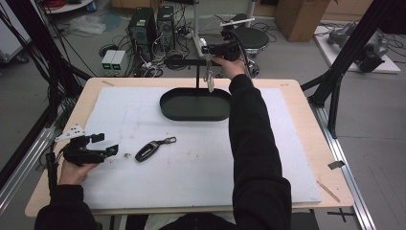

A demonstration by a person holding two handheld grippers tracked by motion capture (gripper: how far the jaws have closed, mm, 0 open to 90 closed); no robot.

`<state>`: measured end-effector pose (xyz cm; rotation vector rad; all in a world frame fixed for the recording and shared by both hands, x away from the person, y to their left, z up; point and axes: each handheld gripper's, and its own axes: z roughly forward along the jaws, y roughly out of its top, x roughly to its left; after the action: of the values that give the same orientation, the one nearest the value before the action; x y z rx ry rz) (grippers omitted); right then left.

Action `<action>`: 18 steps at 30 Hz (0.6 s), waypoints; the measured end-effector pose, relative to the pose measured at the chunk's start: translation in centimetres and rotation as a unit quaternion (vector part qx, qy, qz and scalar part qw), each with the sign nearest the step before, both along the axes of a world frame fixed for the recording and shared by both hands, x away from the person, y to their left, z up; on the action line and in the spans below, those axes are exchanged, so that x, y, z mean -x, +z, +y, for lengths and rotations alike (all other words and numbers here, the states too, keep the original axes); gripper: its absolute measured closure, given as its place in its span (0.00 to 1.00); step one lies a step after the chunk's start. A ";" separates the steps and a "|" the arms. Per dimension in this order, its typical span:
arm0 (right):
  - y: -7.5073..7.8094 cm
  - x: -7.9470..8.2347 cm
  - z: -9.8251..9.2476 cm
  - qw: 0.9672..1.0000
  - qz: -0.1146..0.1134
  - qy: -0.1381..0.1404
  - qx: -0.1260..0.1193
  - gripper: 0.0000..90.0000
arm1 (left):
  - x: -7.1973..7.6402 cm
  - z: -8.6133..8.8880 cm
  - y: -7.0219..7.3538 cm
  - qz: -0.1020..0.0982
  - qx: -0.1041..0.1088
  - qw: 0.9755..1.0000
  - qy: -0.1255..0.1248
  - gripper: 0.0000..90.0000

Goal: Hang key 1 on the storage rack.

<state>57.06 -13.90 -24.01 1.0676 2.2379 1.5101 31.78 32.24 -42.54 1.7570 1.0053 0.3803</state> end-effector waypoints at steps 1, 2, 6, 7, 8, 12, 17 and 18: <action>0.1 -0.1 0.0 1.000 0.001 -0.001 0.000 0.83 | 0.0 0.0 0.0 0.000 -0.002 1.000 0.001 0.13; 0.1 -0.1 0.0 1.000 -0.004 -0.002 -0.002 0.83 | 0.0 0.0 0.0 0.000 -0.002 1.000 0.001 0.13; -0.1 -0.4 0.0 1.000 0.001 0.000 -0.019 0.83 | 0.0 0.0 0.0 0.001 -0.001 1.000 0.002 0.13; -0.1 -0.4 0.0 1.000 0.001 0.000 -0.021 0.83 | -0.1 0.0 0.0 0.001 -0.003 1.000 0.001 0.13; -0.1 -0.4 0.0 1.000 -0.001 0.001 -0.022 0.83 | -0.1 0.0 0.0 0.001 -0.003 1.000 0.001 0.13; 0.1 -0.7 -0.1 0.999 -0.004 0.001 -0.038 0.83 | -0.1 0.0 -0.1 0.002 -0.003 1.000 0.001 0.13; 0.2 -1.2 0.4 1.000 -0.007 -0.006 -0.028 0.83 | -0.2 0.0 -0.1 0.002 -0.002 1.000 0.000 0.13; 0.3 -1.3 0.5 1.000 -0.006 -0.008 -0.024 0.83 | -0.2 0.0 -0.1 0.001 -0.003 1.000 0.001 0.13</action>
<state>58.38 -13.41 -23.75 1.0833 2.1906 1.5674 31.96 32.25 -42.66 1.7626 1.0081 0.3820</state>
